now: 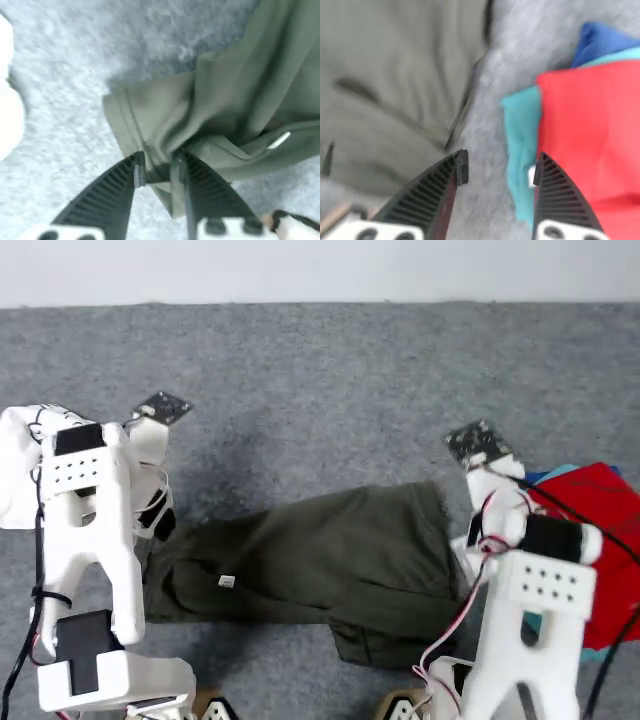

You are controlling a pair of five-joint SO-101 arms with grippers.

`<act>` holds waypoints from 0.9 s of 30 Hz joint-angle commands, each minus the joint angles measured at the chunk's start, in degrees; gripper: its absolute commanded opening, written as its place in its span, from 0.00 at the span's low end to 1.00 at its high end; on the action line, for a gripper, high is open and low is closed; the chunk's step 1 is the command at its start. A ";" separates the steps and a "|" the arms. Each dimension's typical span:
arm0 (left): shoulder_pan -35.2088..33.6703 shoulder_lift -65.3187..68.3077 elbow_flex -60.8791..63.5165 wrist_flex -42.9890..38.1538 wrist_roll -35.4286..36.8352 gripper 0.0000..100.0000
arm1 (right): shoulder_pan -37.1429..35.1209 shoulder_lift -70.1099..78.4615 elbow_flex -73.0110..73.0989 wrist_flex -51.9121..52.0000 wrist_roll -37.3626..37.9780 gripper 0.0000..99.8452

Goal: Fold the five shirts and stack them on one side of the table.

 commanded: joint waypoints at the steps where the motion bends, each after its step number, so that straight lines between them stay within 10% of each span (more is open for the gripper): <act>1: 0.26 -1.76 -2.33 -5.01 0.44 0.12 | -0.75 5.93 -1.14 -9.80 -3.34 0.22; 9: 1.23 -1.67 12.18 -23.91 0.53 0.12 | -12.00 24.92 -8.26 -20.53 -9.41 0.22; 21: 1.14 -1.67 17.10 -29.01 0.44 0.12 | -13.49 56.92 -27.52 -23.87 -9.32 0.21; 27: 1.23 0.79 16.75 -29.98 0.44 0.12 | -13.58 65.54 -34.90 -23.87 -4.92 0.01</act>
